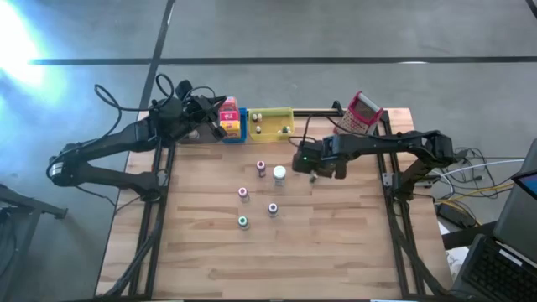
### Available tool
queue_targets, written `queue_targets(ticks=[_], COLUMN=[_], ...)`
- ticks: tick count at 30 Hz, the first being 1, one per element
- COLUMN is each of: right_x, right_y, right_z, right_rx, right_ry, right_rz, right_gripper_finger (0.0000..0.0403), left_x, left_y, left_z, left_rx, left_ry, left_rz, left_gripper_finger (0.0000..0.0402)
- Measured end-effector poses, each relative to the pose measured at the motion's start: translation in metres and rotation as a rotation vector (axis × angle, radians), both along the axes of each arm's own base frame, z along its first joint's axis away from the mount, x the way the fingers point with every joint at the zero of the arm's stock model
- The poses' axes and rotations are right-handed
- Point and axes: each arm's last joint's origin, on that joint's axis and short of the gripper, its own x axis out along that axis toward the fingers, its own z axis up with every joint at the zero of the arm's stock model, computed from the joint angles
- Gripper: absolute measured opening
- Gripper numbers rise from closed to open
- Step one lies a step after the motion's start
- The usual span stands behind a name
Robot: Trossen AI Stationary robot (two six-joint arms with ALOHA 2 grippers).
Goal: Pick & Place Kitchen Items
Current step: Put the black food coloring bottle into the yellow bin
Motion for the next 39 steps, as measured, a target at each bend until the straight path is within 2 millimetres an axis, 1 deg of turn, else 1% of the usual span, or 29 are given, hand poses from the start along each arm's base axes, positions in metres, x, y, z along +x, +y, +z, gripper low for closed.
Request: queue_targets(ticks=[1, 3, 6, 9, 14, 22, 26, 32, 39], right_x=[0.002, 0.01, 0.013, 0.018, 0.018, 0.011, 0.005, -0.005, -0.003], right_y=[0.0, 0.004, 0.009, 0.008, 0.008, 0.006, 0.007, 0.007, 0.003], right_z=[0.0, -0.002, -0.003, 0.001, 0.001, 0.0, -0.002, -0.005, -0.005], right_rx=[-0.002, 0.013, -0.002, -0.015, -0.008, 0.072, 0.108, 0.153, 0.176], right_ry=[-0.019, -0.058, -0.045, -0.096, -0.104, -0.047, 0.008, 0.101, 0.064], right_rz=[0.027, 0.152, 0.259, 0.271, 0.241, -0.005, -0.123, -0.34, -0.599], right_gripper_finger=[0.0166, 0.0162, 0.0157, 0.0149, 0.0137, 0.012, 0.012, 0.0143, 0.0176], left_x=[0.0, 0.0, 0.0, 0.0, 0.0, 0.0, 0.0, 0.0, 0.0], left_y=[0.0, 0.0, 0.0, 0.0, 0.0, 0.0, 0.0, 0.0, 0.0], left_z=[0.0, 0.0, 0.0, 0.0, 0.0, -0.001, -0.001, -0.001, -0.001], left_rx=[0.0, 0.0, 0.0, 0.0, -0.001, -0.003, -0.003, -0.004, -0.004], left_ry=[0.0, 0.0, -0.001, 0.001, 0.004, 0.009, 0.01, 0.012, 0.013], left_rz=[0.0, 0.0, 0.0, 0.0, 0.0, 0.0, 0.0, 0.0, 0.0], left_gripper_finger=[0.0022, 0.0022, 0.0022, 0.0022, 0.0022, 0.0022, 0.0022, 0.0022, 0.0022])
